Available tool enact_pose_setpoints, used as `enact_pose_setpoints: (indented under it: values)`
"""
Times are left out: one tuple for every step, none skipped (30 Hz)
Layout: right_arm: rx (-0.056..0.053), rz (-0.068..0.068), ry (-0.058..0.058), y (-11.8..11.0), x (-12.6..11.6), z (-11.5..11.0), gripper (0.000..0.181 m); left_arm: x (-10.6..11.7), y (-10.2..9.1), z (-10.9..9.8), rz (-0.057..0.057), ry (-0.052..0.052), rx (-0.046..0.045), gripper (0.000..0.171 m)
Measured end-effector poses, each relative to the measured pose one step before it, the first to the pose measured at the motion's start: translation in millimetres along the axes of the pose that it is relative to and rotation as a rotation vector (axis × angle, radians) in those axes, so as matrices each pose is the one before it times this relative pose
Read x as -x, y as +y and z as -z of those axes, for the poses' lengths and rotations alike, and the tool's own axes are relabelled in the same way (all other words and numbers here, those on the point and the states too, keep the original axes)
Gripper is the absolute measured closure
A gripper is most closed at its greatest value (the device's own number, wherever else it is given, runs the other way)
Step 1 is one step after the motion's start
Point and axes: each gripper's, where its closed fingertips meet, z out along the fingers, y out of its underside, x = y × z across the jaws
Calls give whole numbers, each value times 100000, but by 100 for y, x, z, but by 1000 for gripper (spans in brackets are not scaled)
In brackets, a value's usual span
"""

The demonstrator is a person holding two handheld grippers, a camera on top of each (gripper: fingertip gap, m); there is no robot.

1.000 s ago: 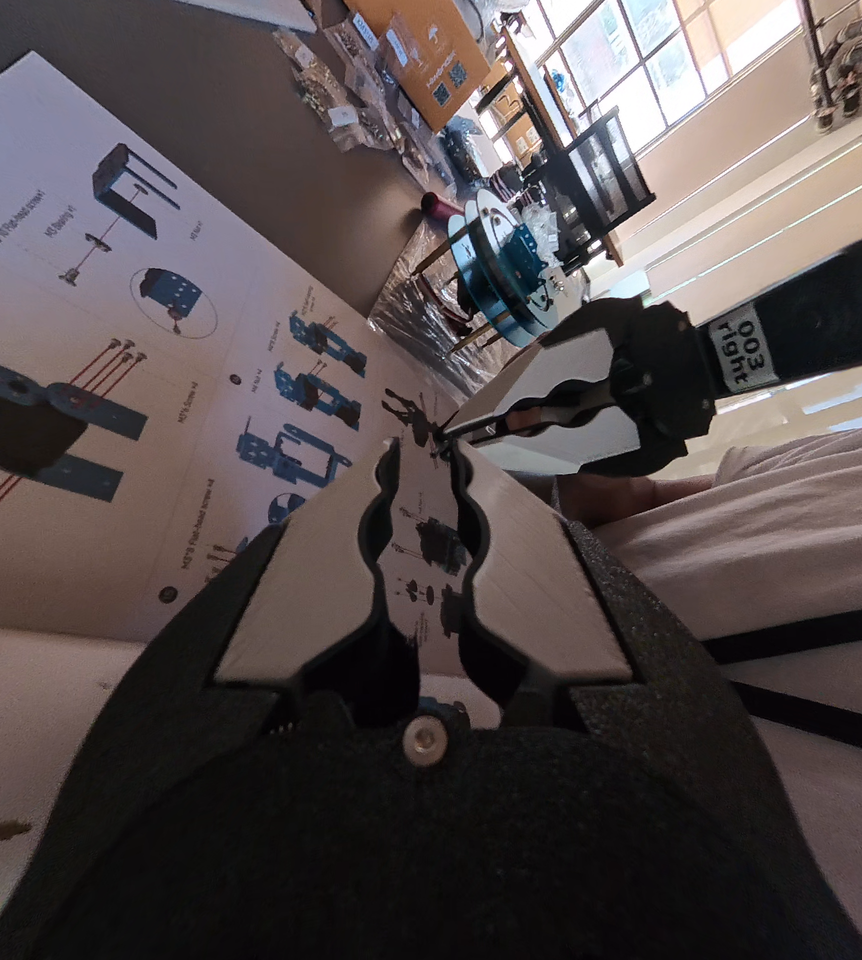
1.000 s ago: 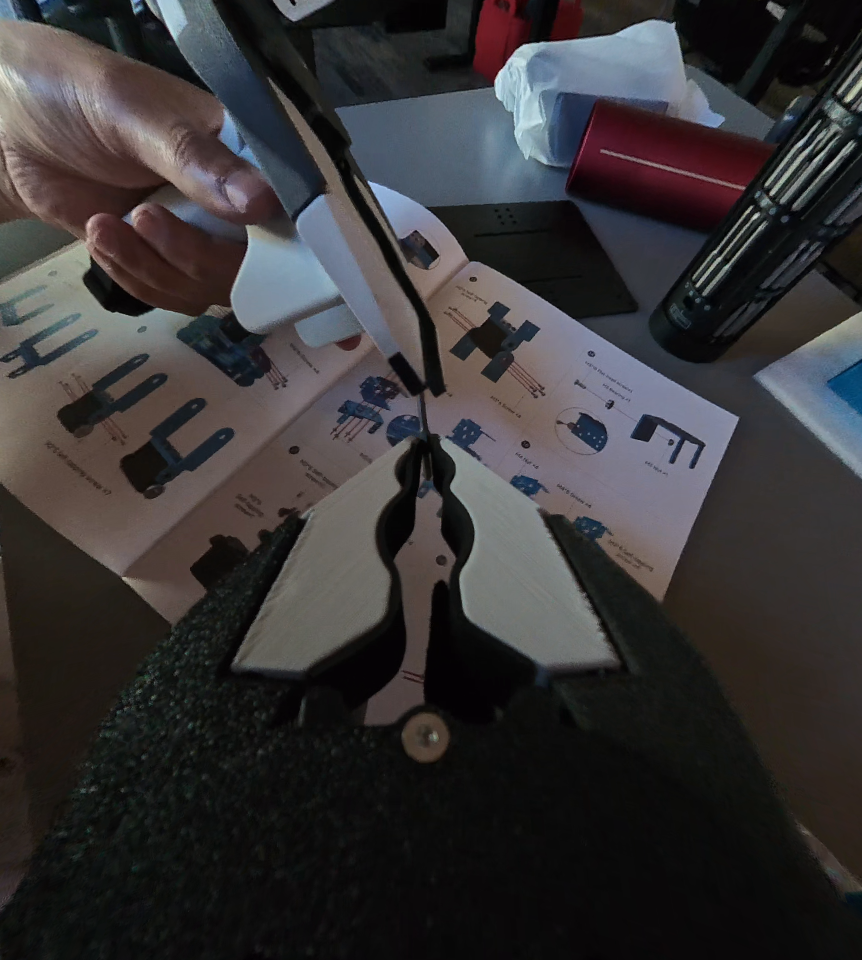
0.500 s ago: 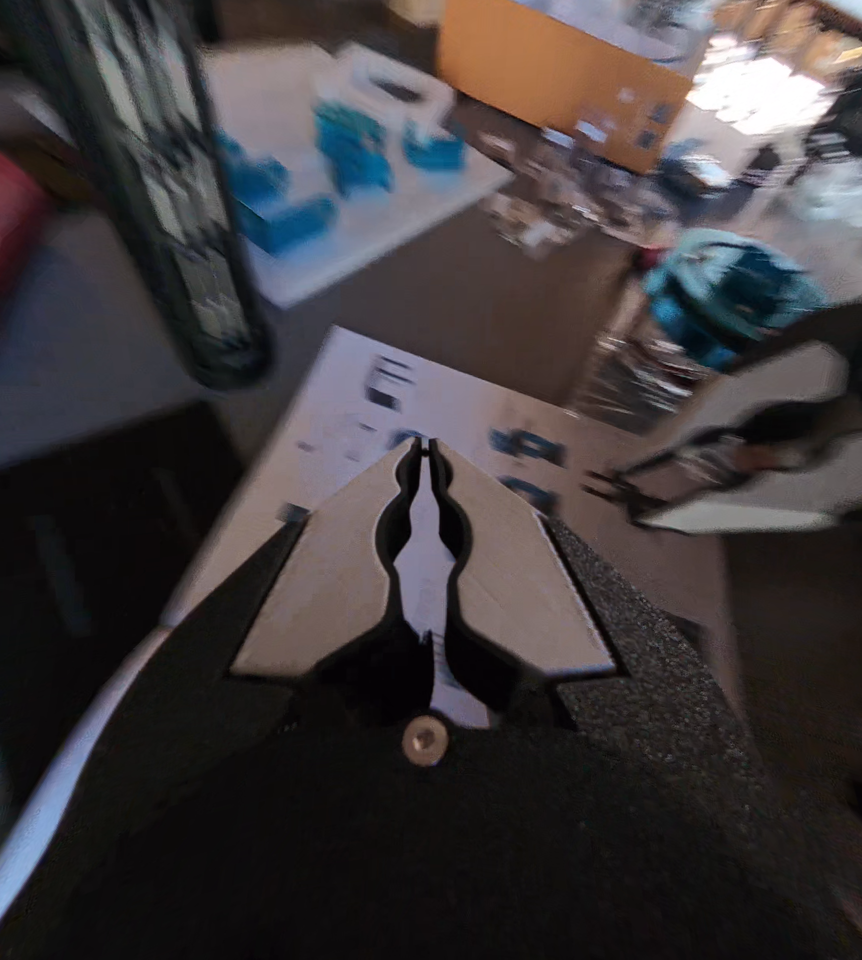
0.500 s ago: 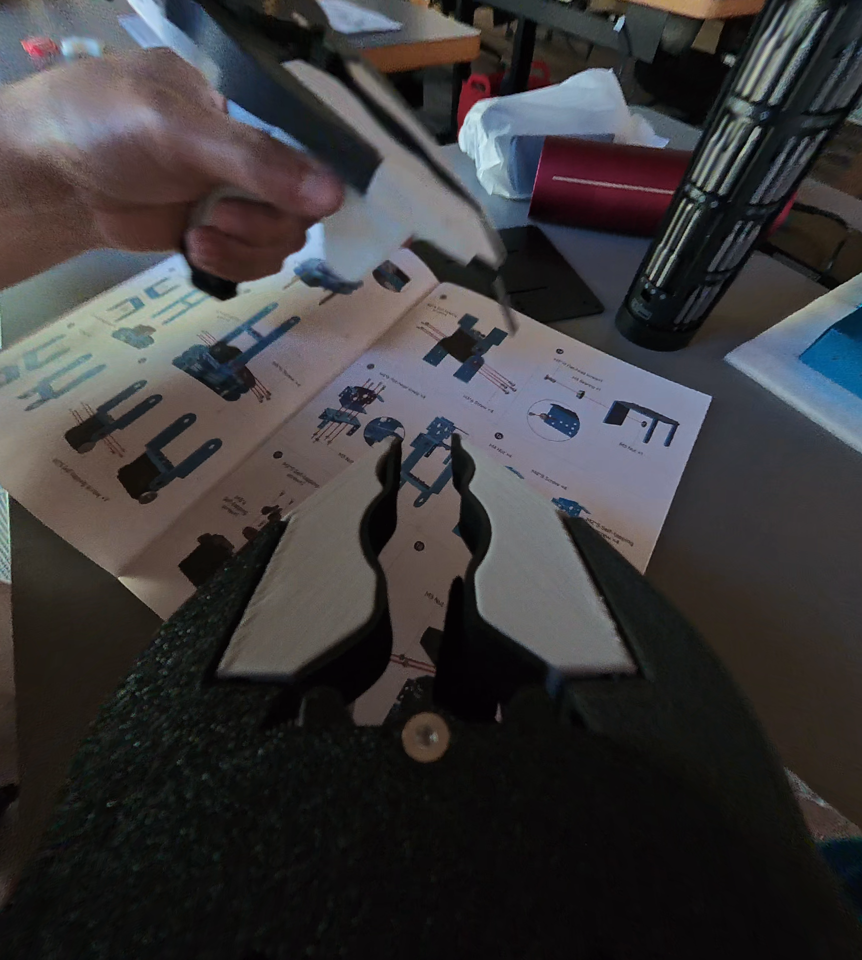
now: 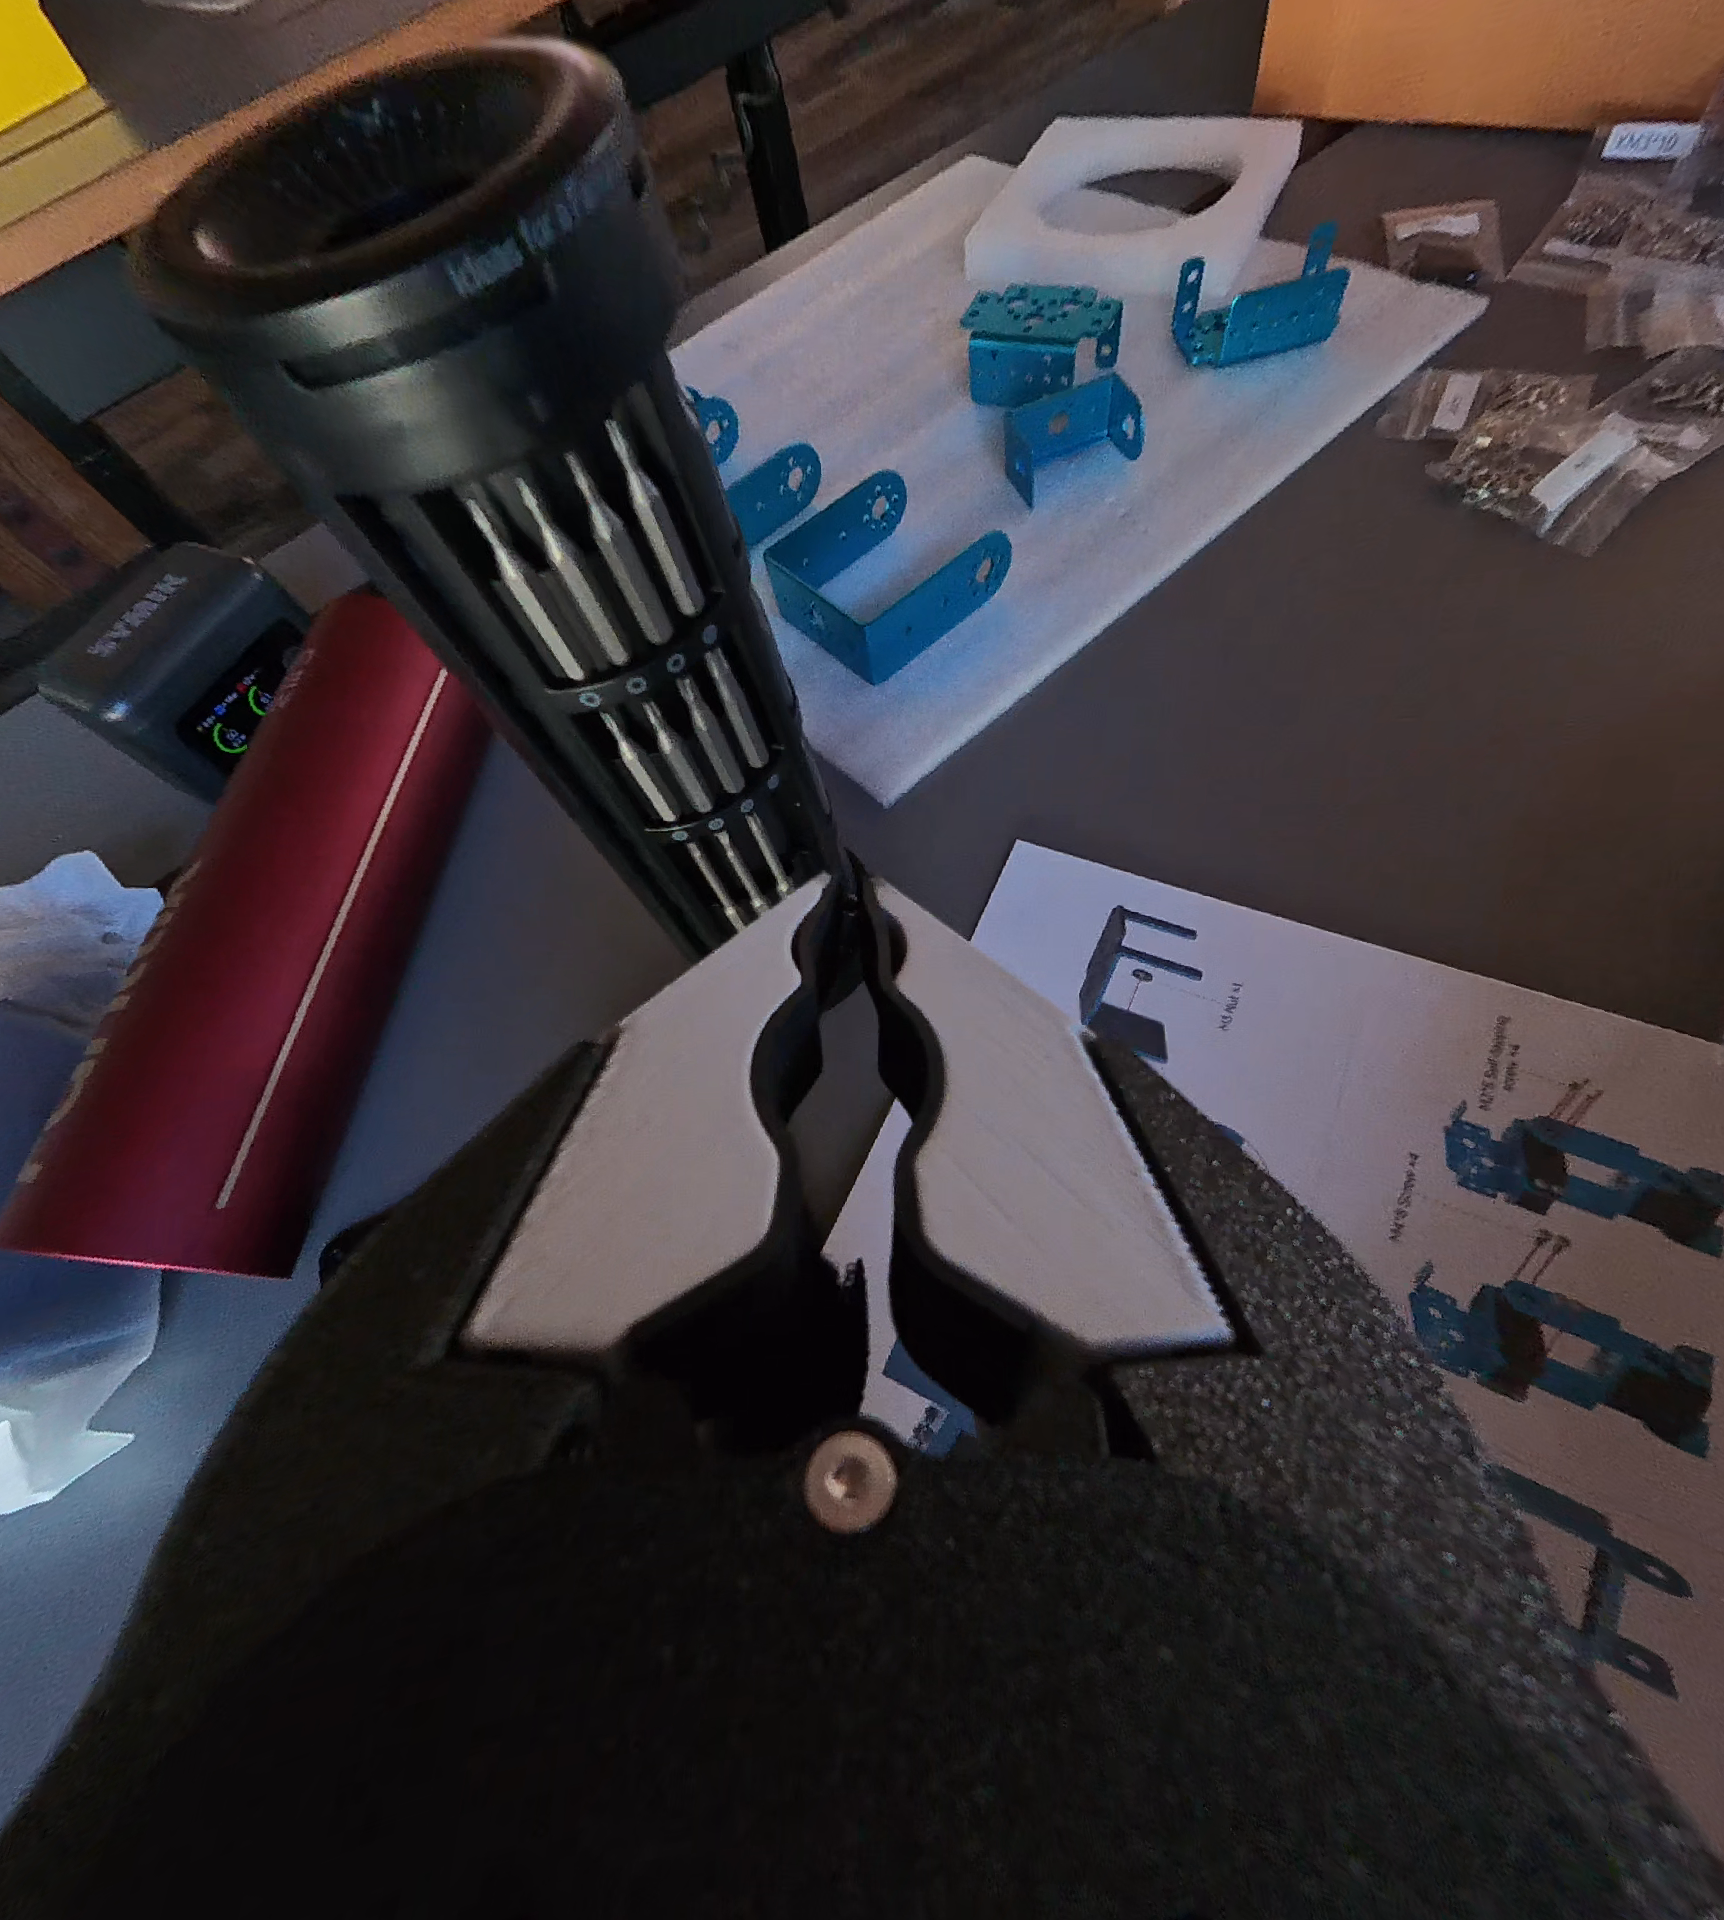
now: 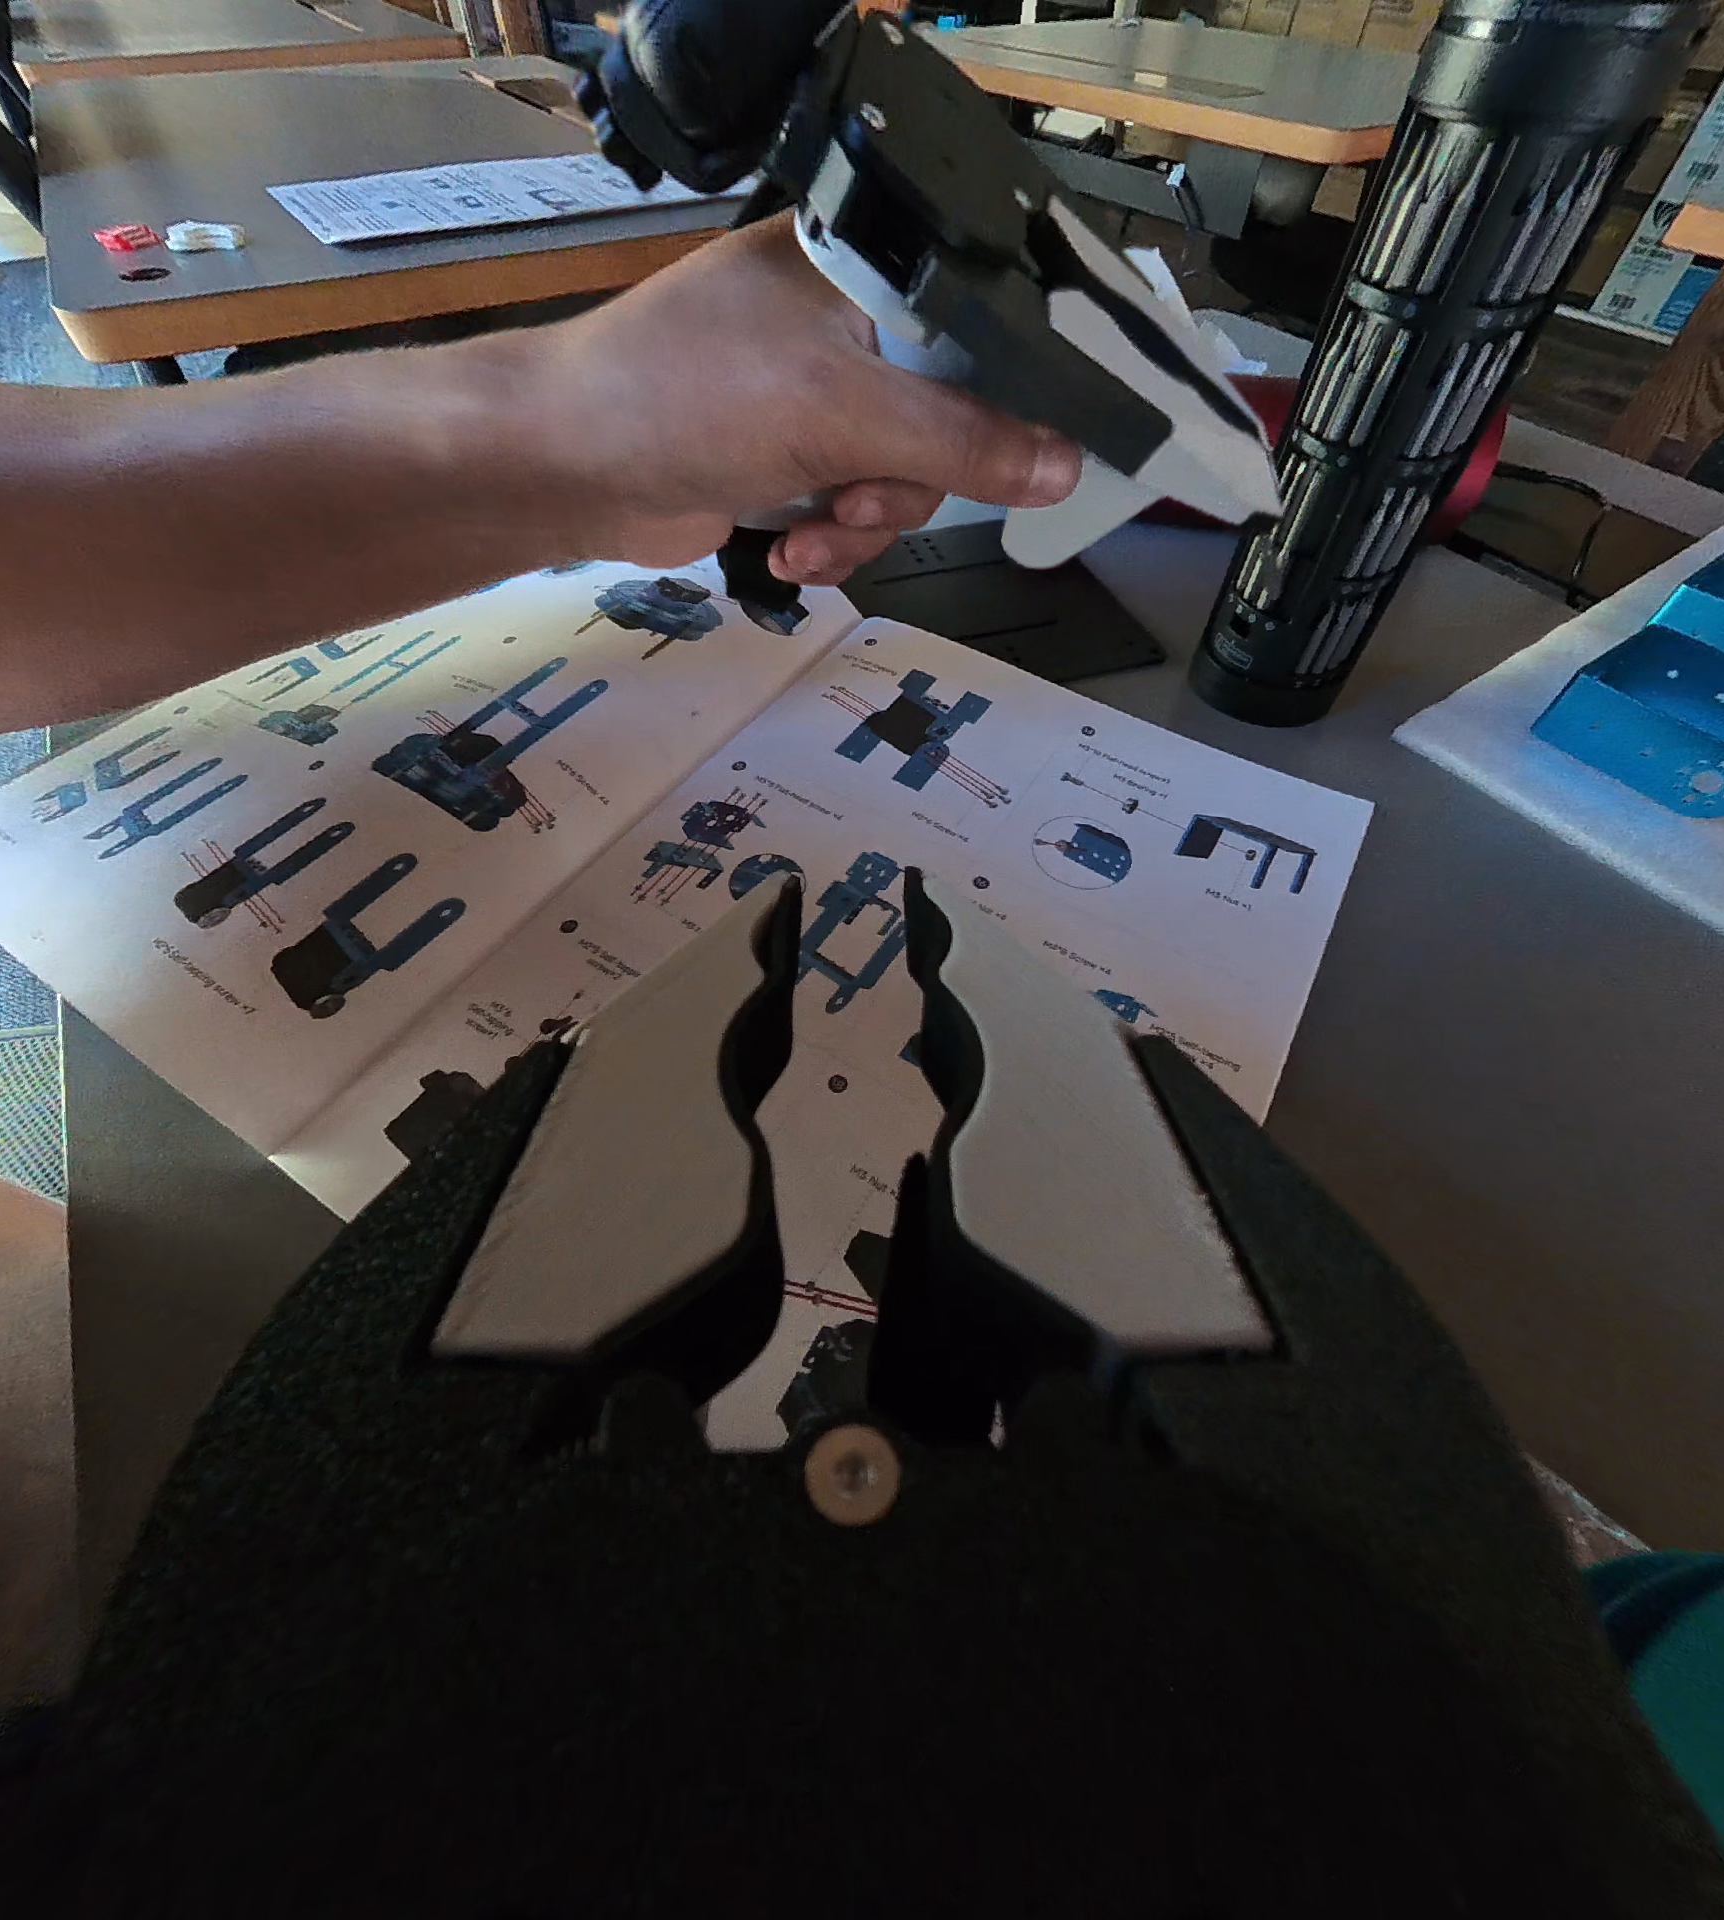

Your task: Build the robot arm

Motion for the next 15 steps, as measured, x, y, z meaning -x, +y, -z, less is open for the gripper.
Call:
enact_pose_setpoints:
  values:
    - [18,53,-302,-7,58,5,164,25,156,-182,-604,-315,896,170]
    - [-130,-223,-412,-30,63,16,164,-8,22,-126,-823,-184,111,171]
    - [-329,-414,-541,-58,64,34,164,57,-43,-79,-748,-506,-163,171]
    - [-305,-478,-633,-45,72,32,164,112,26,-111,-1000,-727,497,171]
    - [-142,-511,-485,-20,44,22,164,164,15,-100,-1111,-974,440,171]
    - [17,-443,-390,20,25,-5,164,118,-19,-121,-797,-598,148,171]
    - [150,-359,-262,26,12,-2,164,5,64,-153,-278,203,602,171]
    - [82,-176,-48,26,-11,-10,164,16,85,-171,-110,57,566,171]
    - [88,-32,117,21,-34,3,164,35,57,-163,-532,-261,267,171]
    - [91,60,274,28,-43,-10,164,21,71,-169,-995,-440,431,171]
    - [62,160,181,21,-37,-21,163,10,44,-141,-1052,-468,299,171]
    - [-109,294,-175,0,13,-24,161,-9,2,-106,-823,-408,131,170]
    - [-656,500,-371,-94,37,-24,157,-31,-57,-78,-632,-203,-90,170]
    - [-1767,473,-1510,-284,161,19,154,-30,-65,-52,-713,-181,48,170]
    - [-2460,1240,-4007,-532,370,201,147,12,-53,-42,-997,-304,239,171]
